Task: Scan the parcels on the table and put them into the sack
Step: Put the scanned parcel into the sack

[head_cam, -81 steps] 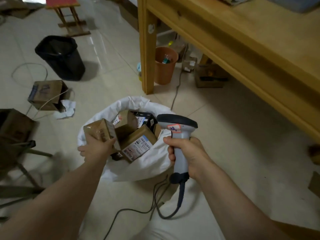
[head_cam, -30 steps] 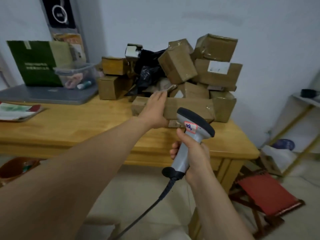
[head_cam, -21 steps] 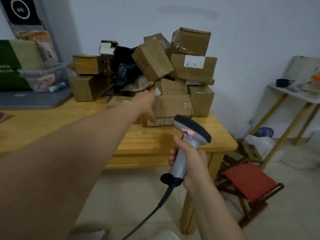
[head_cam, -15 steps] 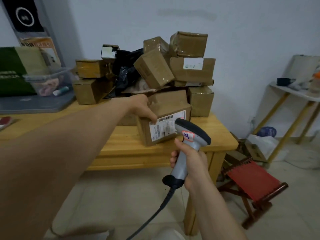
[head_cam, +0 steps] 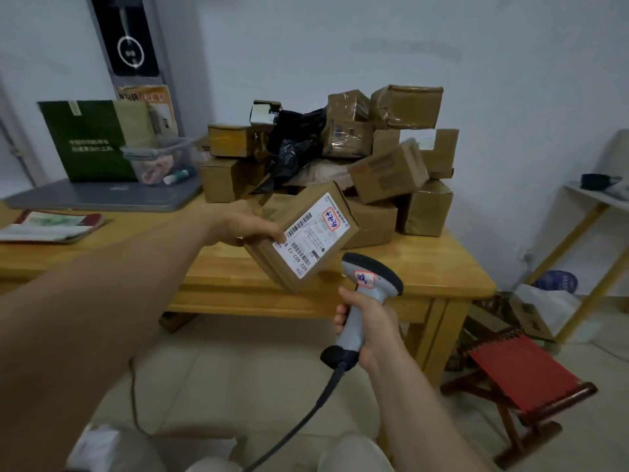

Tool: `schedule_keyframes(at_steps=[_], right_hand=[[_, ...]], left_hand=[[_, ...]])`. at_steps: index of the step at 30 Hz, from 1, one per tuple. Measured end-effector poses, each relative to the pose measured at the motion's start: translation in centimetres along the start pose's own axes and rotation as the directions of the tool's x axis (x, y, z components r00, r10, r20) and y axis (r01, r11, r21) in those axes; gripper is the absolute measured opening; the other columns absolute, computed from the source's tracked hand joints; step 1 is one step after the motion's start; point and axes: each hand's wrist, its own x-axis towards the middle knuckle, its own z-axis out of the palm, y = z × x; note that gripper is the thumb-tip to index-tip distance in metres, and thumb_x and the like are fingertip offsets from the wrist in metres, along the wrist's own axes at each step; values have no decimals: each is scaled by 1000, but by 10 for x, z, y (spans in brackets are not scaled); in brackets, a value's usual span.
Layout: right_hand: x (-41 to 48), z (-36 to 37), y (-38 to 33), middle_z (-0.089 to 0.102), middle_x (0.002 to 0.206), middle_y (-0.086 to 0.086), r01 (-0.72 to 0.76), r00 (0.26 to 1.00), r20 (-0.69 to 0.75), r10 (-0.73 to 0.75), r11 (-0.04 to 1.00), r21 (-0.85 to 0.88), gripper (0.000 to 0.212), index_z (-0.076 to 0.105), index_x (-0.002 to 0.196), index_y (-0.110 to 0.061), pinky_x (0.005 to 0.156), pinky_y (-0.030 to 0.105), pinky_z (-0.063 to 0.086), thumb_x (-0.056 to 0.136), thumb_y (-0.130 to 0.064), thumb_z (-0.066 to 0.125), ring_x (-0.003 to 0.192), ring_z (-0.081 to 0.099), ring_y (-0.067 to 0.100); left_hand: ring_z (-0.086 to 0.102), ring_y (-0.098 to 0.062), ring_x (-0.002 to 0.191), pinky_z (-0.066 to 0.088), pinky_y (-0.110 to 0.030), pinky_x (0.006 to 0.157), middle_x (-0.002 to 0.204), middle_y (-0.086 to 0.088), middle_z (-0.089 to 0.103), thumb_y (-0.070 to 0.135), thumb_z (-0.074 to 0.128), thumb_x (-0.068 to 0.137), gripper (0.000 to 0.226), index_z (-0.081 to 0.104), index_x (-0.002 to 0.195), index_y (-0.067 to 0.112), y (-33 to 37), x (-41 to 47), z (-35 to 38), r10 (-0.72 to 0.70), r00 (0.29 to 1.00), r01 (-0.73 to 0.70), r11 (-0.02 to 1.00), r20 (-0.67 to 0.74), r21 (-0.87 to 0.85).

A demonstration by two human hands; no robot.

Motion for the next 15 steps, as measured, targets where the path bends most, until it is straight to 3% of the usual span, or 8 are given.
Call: schedule_keyframes(at_steps=[4, 9, 12, 15], right_hand=[[7, -9, -2, 59, 55, 6, -17, 997, -72, 20, 999, 51, 12, 60, 75, -6, 45, 24, 46, 81, -6, 71, 47, 54, 15], [35, -46, -41, 55, 63, 5, 96, 949, -314, -31, 976, 194, 14, 58, 75, -6, 52, 25, 47, 86, -7, 65, 54, 52, 14], [52, -83, -70, 52, 60, 3, 146, 904, -428, -23, 955, 257, 25, 50, 68, -10, 39, 20, 42, 90, -11, 62, 48, 48, 13], [57, -105, -87, 54, 60, 5, 140, 882, -472, -5, 957, 252, 16, 55, 73, -9, 43, 23, 45, 85, -9, 66, 49, 50, 15]], left_hand=[[57, -11, 85, 44, -21, 62, 97, -2, 63, 31, 78, 76, 50, 59, 115, 7, -6, -11, 2, -10, 1000, 9, 1000, -14, -26], [58, -13, 93, 48, -24, 68, 105, -2, 61, 37, 79, 73, 62, 53, 122, 11, 13, -15, 20, 51, 999, -51, 993, -3, -111], [60, -16, 98, 53, -27, 77, 109, -4, 62, 39, 79, 71, 64, 54, 122, 9, 43, -11, 51, 126, 991, -120, 984, 39, -132], [59, -17, 98, 51, -26, 71, 110, -5, 62, 41, 79, 70, 66, 57, 122, 8, 69, -8, 89, 150, 983, -133, 979, 102, -154]])
